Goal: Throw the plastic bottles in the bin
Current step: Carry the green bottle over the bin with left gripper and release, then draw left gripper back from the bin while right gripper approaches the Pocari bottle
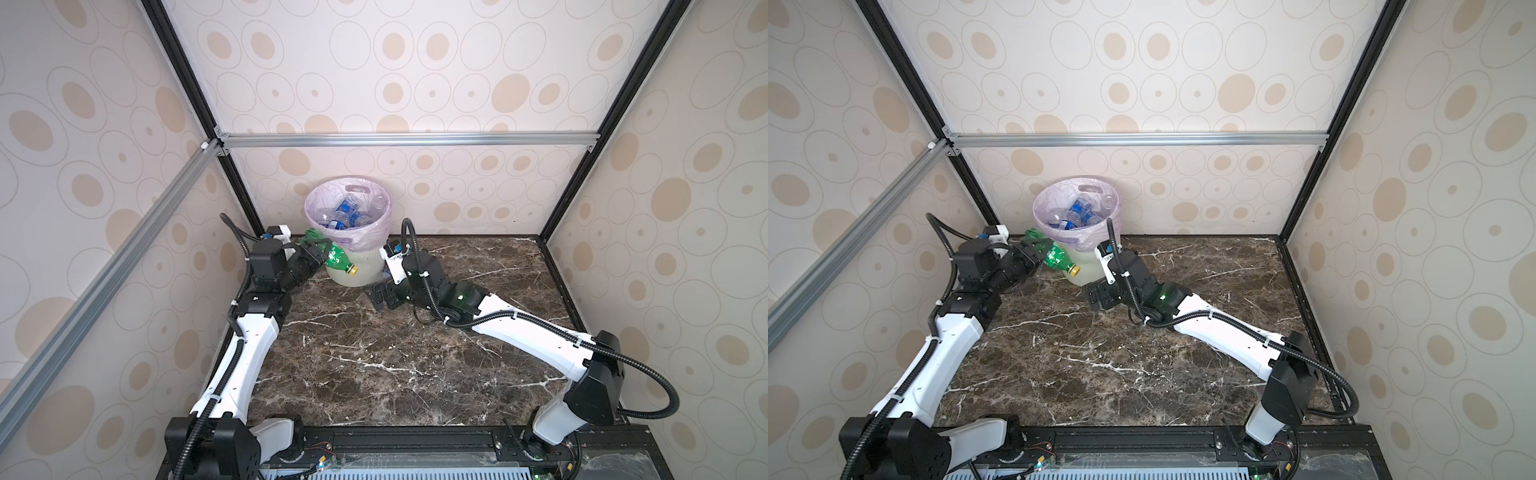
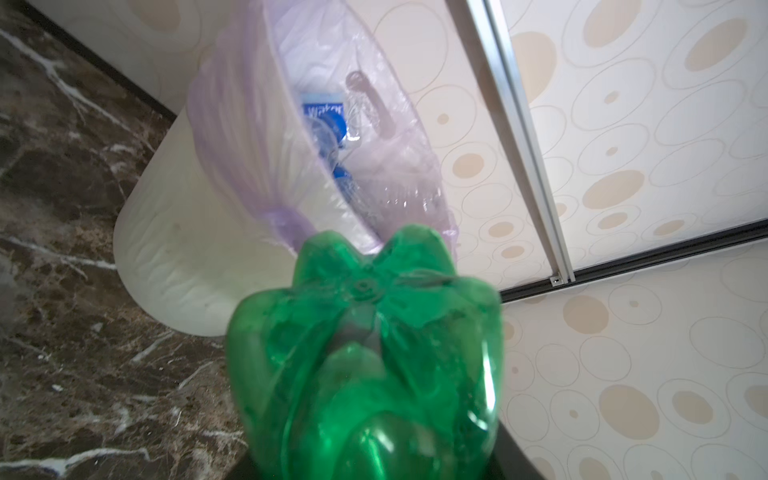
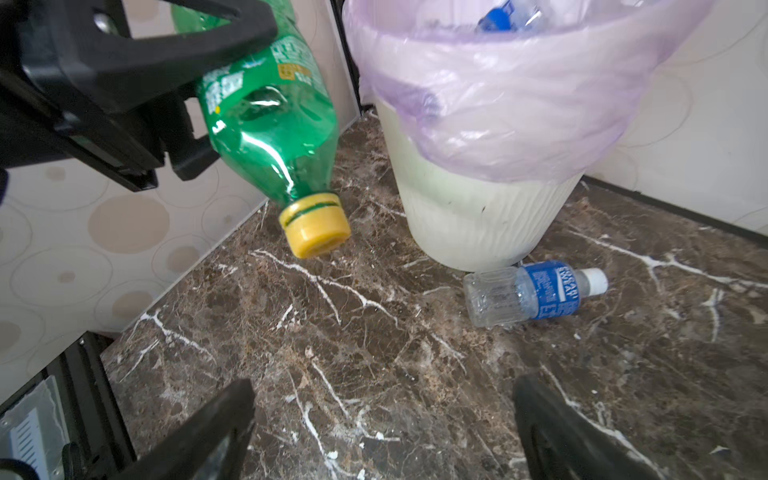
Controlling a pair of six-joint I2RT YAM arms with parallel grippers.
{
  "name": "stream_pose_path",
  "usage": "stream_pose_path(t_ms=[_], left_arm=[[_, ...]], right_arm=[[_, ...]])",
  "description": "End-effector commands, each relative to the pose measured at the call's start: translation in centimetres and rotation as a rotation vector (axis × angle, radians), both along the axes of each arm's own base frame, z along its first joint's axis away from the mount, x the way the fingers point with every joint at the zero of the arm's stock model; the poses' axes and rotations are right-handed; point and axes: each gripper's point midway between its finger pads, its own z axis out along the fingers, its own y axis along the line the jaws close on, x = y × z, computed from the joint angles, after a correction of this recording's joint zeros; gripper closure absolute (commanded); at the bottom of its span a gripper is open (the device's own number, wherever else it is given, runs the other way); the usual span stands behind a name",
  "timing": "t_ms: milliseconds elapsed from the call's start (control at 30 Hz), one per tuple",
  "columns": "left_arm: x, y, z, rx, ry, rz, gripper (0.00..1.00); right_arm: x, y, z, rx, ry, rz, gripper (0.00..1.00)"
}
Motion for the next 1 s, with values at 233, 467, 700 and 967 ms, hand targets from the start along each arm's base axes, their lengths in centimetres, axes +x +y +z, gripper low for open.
stream_pose_path(t_ms=[233, 467, 700, 967], left_arm=[[1.3, 0.0, 17.3, -0.001, -0.334, 0.02, 0.53], [4.3, -1.0, 20.3, -0.091, -0.411, -0.004, 0.54], [13.9, -3.7, 12.1, 0.038, -0.122, -0.077, 0.21], [8.0, -5.3, 17.3, 0.103, -0.278, -0.066, 0.01]], right_arm=[[1.6, -4.1, 4.6, 0.059, -0.081, -0.074, 0.0], [2.3, -5.3, 3.4, 0.051, -0.048, -0.091, 0.0], [2.1, -5.1, 2.0, 0.071, 0.008, -0.082, 0.0], [1.6, -5.3, 0.9, 0.082, 0.045, -0.084, 0.0]])
